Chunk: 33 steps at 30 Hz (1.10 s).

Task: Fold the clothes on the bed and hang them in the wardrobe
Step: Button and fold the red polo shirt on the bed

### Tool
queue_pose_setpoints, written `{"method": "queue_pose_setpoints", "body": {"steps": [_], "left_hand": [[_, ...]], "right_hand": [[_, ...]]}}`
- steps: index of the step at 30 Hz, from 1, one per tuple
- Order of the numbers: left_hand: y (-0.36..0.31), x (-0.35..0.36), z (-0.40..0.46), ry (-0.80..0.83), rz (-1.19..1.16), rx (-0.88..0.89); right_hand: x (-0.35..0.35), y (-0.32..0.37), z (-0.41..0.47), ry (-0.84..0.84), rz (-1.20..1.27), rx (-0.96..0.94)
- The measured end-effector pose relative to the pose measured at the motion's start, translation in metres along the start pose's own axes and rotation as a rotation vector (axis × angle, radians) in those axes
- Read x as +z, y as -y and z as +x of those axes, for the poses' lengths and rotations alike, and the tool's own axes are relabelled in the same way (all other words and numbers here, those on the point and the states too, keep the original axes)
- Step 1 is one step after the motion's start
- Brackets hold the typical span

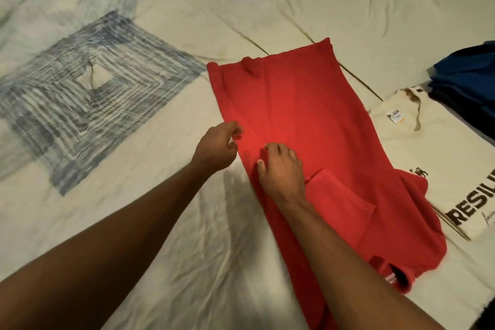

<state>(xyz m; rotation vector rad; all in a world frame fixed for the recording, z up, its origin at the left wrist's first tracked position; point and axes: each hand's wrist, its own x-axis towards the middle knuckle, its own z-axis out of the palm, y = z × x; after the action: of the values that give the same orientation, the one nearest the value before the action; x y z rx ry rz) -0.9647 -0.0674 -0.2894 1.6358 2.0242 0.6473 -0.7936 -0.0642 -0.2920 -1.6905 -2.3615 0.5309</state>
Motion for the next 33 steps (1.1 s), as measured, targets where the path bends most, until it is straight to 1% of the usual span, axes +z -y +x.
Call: {"method": "queue_pose_setpoints", "body": {"steps": [6, 9, 11, 13, 15, 17, 19, 20, 21, 22, 24, 25, 26, 28, 30, 33], "left_hand": [[0.004, 0.004, 0.067, 0.262, 0.578, 0.278], [0.015, -0.003, 0.093, 0.41, 0.859, 0.324], [0.025, -0.01, 0.11, 0.42, 0.997, 0.357], [0.032, -0.018, 0.131, 0.397, 1.093, 0.387], [0.037, -0.026, 0.154, 0.394, 1.184, 0.368], [0.04, -0.036, 0.178, 0.351, 1.28, 0.262], [0.042, -0.05, 0.198, 0.245, 1.339, 0.13], [0.041, -0.057, 0.207, 0.187, 1.335, 0.072], [0.039, -0.063, 0.215, 0.125, 1.304, 0.038], [0.033, -0.066, 0.223, 0.054, 1.235, 0.031], [0.016, -0.063, 0.238, -0.113, 1.015, 0.055], [0.007, -0.056, 0.243, -0.169, 0.893, 0.074], [-0.001, -0.048, 0.247, -0.174, 0.791, 0.09], [-0.004, -0.033, 0.252, -0.107, 0.654, 0.067], [0.001, -0.022, 0.251, -0.051, 0.54, -0.048], [0.015, -0.011, 0.244, -0.053, 0.346, -0.27]], "right_hand": [[0.024, 0.006, 0.054, 0.12, -0.107, 0.075], [0.035, 0.007, 0.072, 0.236, -0.035, 0.165], [0.038, 0.005, 0.083, 0.324, 0.033, 0.169], [0.039, 0.0, 0.094, 0.398, 0.145, 0.107], [0.036, -0.006, 0.101, 0.485, 0.324, 0.061], [0.027, -0.014, 0.105, 0.579, 0.599, 0.115], [0.019, -0.025, 0.106, 0.667, 0.849, 0.222], [0.017, -0.031, 0.106, 0.699, 0.893, 0.243], [0.015, -0.036, 0.106, 0.708, 0.887, 0.245], [0.014, -0.041, 0.106, 0.697, 0.878, 0.249], [0.018, -0.052, 0.105, 0.621, 0.907, 0.312], [0.02, -0.055, 0.104, 0.56, 0.936, 0.37], [0.023, -0.059, 0.102, 0.493, 0.966, 0.43], [0.03, -0.065, 0.098, 0.356, 1.026, 0.532], [0.034, -0.067, 0.094, 0.275, 1.055, 0.56], [0.039, -0.068, 0.094, 0.241, 1.009, 0.532]]}}
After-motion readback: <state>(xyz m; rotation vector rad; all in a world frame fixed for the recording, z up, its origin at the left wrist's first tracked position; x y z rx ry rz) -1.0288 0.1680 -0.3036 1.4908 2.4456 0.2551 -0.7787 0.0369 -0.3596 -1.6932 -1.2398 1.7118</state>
